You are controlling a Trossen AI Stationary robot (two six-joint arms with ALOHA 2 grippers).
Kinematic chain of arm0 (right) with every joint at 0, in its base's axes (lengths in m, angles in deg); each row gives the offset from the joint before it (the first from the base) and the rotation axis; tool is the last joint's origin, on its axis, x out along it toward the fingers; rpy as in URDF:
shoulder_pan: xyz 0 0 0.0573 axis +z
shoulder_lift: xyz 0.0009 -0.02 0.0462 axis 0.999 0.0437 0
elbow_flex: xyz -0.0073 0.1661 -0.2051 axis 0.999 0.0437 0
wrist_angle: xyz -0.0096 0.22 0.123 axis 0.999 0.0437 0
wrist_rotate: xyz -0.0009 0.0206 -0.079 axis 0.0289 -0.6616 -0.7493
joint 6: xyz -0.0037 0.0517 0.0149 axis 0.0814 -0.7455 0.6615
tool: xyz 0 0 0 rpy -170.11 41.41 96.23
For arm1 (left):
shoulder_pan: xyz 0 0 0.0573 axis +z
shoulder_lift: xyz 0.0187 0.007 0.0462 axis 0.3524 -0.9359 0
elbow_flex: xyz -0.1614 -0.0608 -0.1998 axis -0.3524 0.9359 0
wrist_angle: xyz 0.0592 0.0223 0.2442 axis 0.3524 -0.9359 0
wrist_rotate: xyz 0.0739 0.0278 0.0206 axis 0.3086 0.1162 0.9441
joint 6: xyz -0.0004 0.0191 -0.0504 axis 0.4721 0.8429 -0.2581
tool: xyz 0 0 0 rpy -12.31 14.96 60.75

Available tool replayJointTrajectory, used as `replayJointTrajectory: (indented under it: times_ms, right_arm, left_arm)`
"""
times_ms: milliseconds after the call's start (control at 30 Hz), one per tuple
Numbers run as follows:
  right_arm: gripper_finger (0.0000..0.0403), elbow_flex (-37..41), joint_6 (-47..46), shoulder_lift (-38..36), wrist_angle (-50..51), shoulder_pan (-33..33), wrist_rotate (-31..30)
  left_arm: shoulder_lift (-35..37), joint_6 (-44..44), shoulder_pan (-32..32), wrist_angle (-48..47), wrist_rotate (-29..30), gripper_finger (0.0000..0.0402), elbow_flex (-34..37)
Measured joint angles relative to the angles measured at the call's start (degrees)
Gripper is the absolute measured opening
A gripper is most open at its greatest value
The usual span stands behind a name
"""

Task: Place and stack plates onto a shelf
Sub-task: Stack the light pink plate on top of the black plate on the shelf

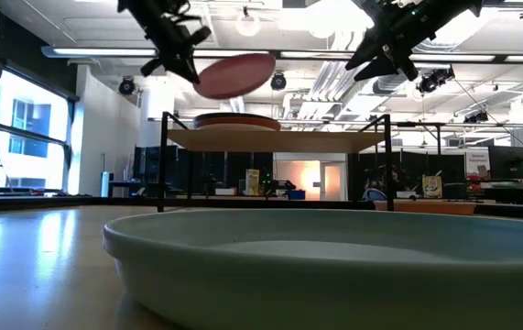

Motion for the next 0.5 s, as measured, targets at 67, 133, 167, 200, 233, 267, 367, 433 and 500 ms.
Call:
replayJointTrajectory:
  times_ms: [67, 133, 167, 200, 233, 267, 367, 433, 500]
  right_arm:
    - [0.0152, 0.00, -0.01, 0.00, 0.02, 0.00, 0.01]
    - [0.0152, 0.00, -0.01, 0.00, 0.02, 0.00, 0.02]
    - [0.0152, 0.00, -0.01, 0.00, 0.02, 0.00, 0.02]
    - [0.0152, 0.00, -0.01, 0.00, 0.02, 0.00, 0.02]
    - [0.0152, 0.00, -0.01, 0.00, 0.02, 0.00, 0.02]
    - [0.0152, 0.00, -0.01, 0.00, 0.02, 0.00, 0.02]
    - [0.0152, 0.00, -0.01, 0.00, 0.02, 0.00, 0.02]
    - [0.0152, 0.00, -0.09, 0.00, 0.02, 0.00, 0.02]
    - [0.0152, 0.00, -0.27, 0.00, 0.04, 0.00, 0.04]
  left_arm:
    - [-1.96, 0.08, 0.58, -1.17, -1.01, 0.0000, -1.45]
    - [-3.75, 0.52, 1.22, -2.86, -2.26, 0.0000, -2.47]
    - [-4.61, 0.57, 1.40, -3.69, -2.77, 0.0000, -2.92]
    - [-5.36, 0.56, 1.48, -3.87, -2.96, 0.0000, -3.26]
    - [-5.93, 0.54, 1.52, -3.76, -3.04, 0.0000, -3.47]
    - [-6.30, 0.52, 1.52, -3.76, -3.03, 0.0000, -3.51]
    - [-7.27, 0.14, 1.52, -3.78, -3.26, 0.0000, -3.62]
    - [-8.00, 0.00, 1.52, -4.68, -3.35, 0.0000, -3.62]
    - [-8.46, -0.02, 1.52, -5.42, -3.45, 0.0000, -3.62]
